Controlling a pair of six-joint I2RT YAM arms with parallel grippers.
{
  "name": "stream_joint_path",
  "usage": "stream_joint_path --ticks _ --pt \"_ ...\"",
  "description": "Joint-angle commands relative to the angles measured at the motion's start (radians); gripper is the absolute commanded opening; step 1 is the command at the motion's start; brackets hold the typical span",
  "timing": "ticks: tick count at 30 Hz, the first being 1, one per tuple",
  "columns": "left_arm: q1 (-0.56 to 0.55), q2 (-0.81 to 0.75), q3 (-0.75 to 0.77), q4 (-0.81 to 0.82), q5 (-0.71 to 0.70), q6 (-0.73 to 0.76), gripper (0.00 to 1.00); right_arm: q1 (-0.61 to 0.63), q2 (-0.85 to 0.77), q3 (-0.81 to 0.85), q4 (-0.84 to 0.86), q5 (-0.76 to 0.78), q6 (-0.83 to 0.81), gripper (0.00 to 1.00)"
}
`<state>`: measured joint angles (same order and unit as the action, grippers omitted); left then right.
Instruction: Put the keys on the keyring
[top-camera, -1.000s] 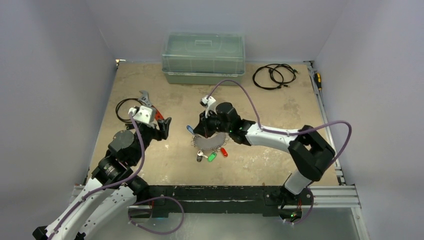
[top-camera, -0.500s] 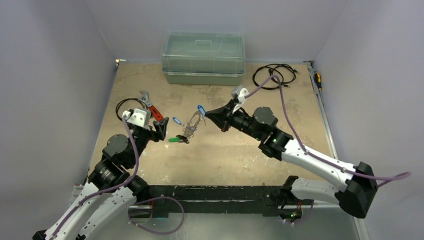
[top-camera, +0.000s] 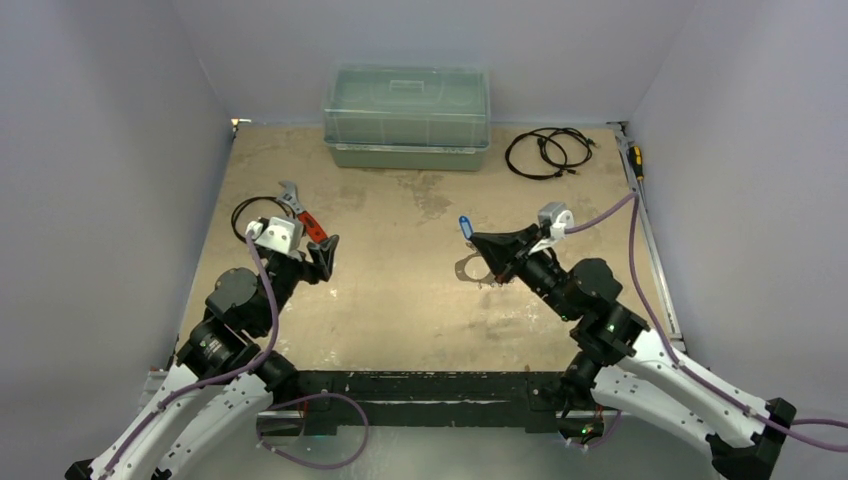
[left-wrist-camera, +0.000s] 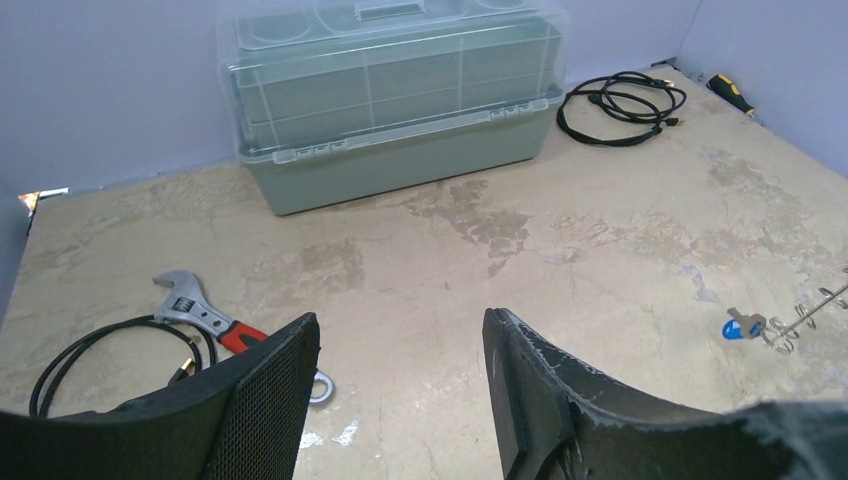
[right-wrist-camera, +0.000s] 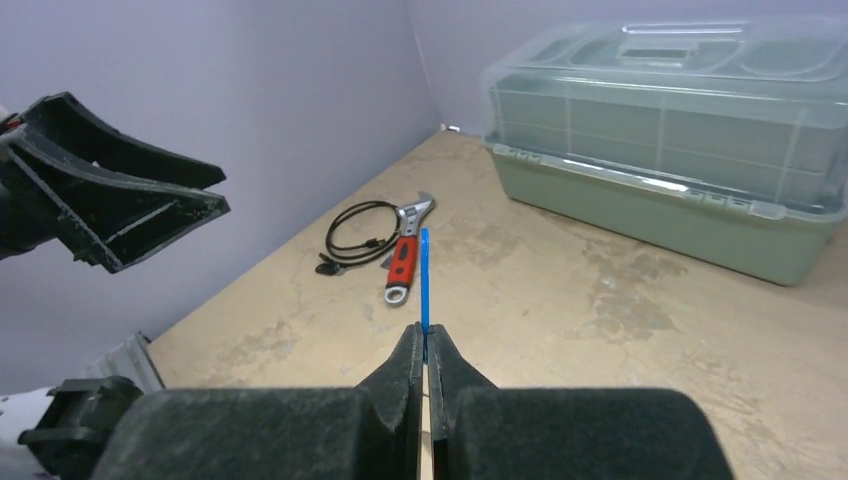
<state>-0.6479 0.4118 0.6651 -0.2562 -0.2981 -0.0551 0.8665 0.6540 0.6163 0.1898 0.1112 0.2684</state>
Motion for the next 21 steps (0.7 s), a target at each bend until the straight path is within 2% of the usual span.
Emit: stream_joint_path --ticks 1,4,8,12,21 --pt "0.007 0.007 0.007 0.022 0.01 0.019 0.6 0.002 -0.018 -0.014 -0.103 0.075 0.0 0.0" --pt "0.009 0.006 0.008 0.019 0.01 0.02 0.6 0.003 0.036 -0.072 -0.047 0.06 0.019 0.0" --pt "0.008 0.001 0.008 0.018 0.006 0.019 0.6 0.003 0.185 -0.138 0.157 -0.01 0.076 0.0" --pt "0.008 0.001 0.008 0.015 0.003 0.018 0.59 0.006 0.345 -0.133 0.305 -0.064 0.104 0.0" --pt "0.008 -0.004 0.008 0.013 0.003 0.02 0.59 0.02 0.572 -0.035 0.398 -0.109 0.082 0.0"
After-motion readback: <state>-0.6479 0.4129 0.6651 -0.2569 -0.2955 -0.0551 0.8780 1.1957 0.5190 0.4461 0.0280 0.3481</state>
